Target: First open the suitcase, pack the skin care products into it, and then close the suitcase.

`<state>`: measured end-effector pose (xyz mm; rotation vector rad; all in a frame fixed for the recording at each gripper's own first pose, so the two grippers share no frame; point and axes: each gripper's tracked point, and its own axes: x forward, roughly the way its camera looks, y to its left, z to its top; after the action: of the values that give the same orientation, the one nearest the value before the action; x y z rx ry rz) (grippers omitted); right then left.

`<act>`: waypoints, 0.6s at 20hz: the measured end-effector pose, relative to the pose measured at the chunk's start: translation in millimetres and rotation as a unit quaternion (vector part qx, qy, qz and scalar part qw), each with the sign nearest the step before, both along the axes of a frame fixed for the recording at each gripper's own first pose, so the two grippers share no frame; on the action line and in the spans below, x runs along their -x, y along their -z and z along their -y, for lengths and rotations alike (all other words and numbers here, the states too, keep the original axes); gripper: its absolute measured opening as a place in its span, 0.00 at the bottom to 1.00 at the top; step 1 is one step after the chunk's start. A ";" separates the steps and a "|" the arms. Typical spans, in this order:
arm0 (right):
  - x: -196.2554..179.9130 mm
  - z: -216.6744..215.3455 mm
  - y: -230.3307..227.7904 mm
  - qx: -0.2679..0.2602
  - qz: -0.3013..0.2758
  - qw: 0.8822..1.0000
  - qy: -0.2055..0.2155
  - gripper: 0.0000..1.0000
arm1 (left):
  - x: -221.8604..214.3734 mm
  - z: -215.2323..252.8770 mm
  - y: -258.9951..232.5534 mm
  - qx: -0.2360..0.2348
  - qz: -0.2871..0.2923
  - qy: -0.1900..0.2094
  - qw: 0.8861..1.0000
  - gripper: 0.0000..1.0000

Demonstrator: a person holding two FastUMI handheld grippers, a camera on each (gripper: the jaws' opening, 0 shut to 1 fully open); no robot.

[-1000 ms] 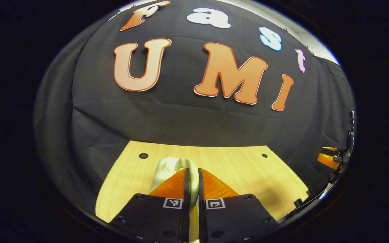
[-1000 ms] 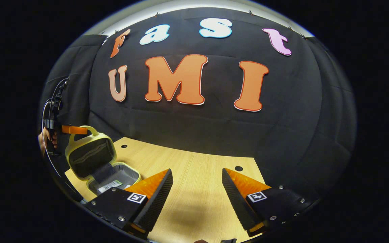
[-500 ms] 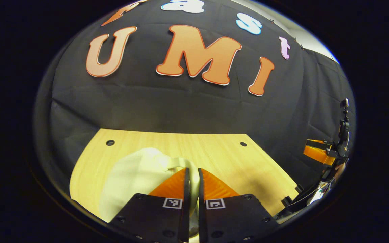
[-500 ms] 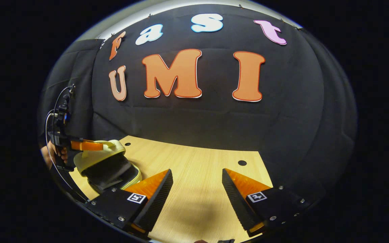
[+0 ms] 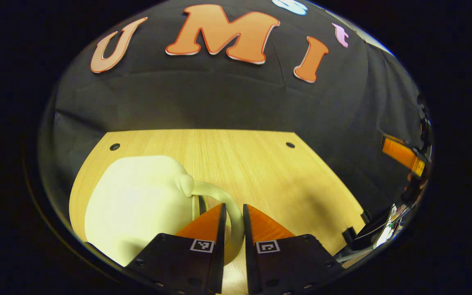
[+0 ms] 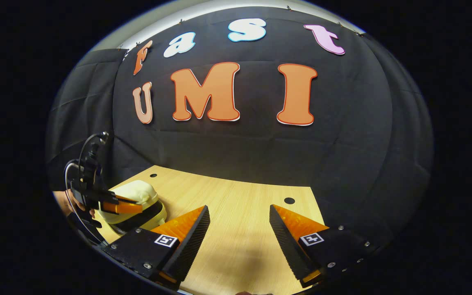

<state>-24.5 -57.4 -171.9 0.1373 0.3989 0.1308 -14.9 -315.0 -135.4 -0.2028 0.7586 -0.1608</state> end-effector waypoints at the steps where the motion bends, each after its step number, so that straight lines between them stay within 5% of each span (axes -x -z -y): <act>1: 0.1 2.7 -3.5 0.002 0.005 1.000 0.001 0.94 | -3.1 10.4 -4.3 -0.003 0.012 0.007 1.000 0.29; 4: -1.6 15.1 -17.4 0.016 0.031 0.999 0.009 0.93 | -22.4 31.3 -31.6 -0.026 0.055 0.015 0.998 0.39; 6: -4.4 23.4 -31.6 0.035 0.059 0.997 0.017 0.93 | -34.9 45.1 -64.1 -0.027 0.096 0.012 0.995 0.68; 8: -7.9 29.8 -48.8 0.057 0.090 0.994 0.026 0.93 | -52.5 61.6 -101.8 -0.028 0.150 0.004 0.988 0.75; 10: -9.4 28.3 -66.8 0.077 0.123 0.989 0.026 0.93 | -62.2 67.3 -134.0 -0.046 0.199 -0.013 0.979 0.95; 12: -12.7 23.7 -76.0 0.091 0.143 0.985 0.026 0.93 | -60.8 69.5 -161.2 -0.061 0.234 -0.035 0.970 1.00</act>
<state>-11.7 -81.2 -95.9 -0.0513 0.1186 0.0610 45.9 -384.5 25.7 -0.0689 0.2879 -0.0889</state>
